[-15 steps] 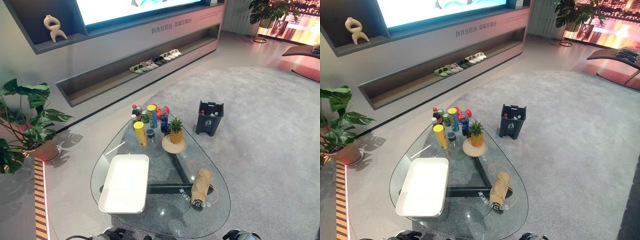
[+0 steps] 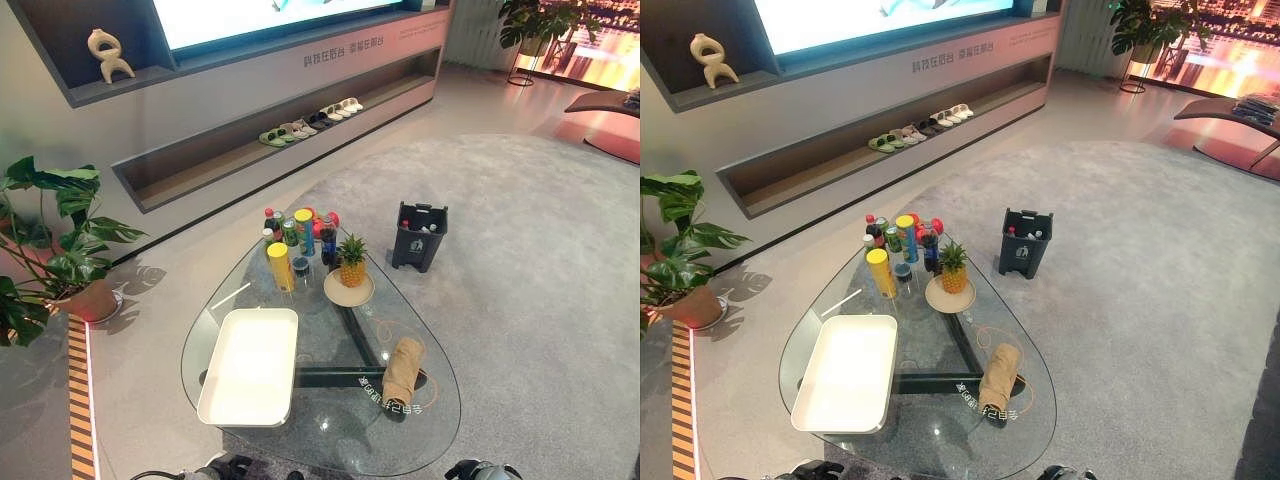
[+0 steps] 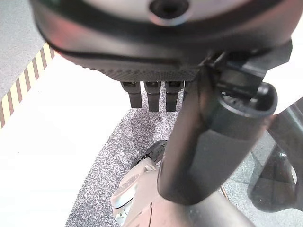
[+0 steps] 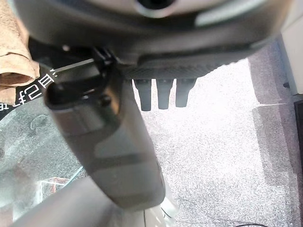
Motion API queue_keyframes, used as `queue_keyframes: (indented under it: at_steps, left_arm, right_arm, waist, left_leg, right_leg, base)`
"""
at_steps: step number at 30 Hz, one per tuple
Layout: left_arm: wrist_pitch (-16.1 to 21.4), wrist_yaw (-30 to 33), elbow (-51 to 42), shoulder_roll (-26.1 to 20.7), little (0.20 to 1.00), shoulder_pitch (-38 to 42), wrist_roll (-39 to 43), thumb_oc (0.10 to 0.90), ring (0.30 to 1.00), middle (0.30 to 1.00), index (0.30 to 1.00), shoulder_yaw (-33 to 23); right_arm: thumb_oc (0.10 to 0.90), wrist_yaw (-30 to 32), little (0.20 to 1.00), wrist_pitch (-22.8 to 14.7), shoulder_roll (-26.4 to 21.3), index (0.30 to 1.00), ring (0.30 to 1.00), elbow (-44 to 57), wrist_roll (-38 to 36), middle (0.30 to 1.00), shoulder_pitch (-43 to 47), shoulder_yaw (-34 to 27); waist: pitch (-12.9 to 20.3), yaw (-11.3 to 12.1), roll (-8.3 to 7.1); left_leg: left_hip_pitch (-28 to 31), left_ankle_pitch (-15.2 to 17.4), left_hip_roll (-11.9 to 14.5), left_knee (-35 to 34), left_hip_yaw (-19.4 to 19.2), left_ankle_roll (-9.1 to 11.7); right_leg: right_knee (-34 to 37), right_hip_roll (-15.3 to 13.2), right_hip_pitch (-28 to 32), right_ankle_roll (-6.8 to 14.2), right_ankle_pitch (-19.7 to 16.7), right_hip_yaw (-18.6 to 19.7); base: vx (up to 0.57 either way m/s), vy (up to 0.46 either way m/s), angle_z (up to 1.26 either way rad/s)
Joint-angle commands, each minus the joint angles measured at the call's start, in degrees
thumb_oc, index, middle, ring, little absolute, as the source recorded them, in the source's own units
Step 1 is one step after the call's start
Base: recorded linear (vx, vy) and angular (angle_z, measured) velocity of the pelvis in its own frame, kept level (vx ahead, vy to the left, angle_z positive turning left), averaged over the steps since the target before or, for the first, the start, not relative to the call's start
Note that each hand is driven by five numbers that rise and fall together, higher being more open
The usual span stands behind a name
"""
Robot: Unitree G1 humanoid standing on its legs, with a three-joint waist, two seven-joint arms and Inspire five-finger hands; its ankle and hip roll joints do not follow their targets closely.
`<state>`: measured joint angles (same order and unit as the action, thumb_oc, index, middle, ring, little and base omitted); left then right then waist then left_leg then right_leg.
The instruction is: Wipe the table with a cloth and put it in the basket.
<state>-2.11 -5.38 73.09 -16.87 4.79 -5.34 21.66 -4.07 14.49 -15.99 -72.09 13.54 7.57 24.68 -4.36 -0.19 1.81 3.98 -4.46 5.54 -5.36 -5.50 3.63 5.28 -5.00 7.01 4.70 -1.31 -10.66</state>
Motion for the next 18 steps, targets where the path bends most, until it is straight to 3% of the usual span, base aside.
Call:
queue_keyframes:
  at_steps: [1, 18]
  left_arm:
    - [1.4, -0.3, 2.1, 1.5, 0.900, 5.2, -0.2, 0.800, 0.900, 0.900, 0.900, 1.7]
    - [-0.4, 1.1, 2.4, 1.4, 0.900, 5.3, -0.8, 0.800, 0.900, 0.900, 0.900, 1.5]
  right_arm:
    - [0.800, -0.4, 0.900, 0.0, -0.3, 0.900, 0.900, -2.9, 0.3, 0.900, 5.1, 1.7]
    - [0.800, 0.9, 0.900, 0.5, -0.5, 0.900, 0.900, -2.8, -1.7, 0.900, 5.1, 1.1]
  waist:
    - [-2.3, 0.8, -1.23]
    - [-2.5, 0.5, -1.02]
  left_leg:
    - [3.3, 4.6, 0.5, 0.4, -1.4, 1.2]
    - [3.4, 4.6, 0.5, 0.4, -1.3, 1.3]
  right_leg:
    - [-0.9, -3.4, 0.2, 2.8, 0.1, 0.0]
    - [-1.1, -3.4, 0.2, 2.8, 0.1, 0.1]
  base:
    - [0.00, 0.000, 0.00]
    - [0.00, 0.000, 0.00]
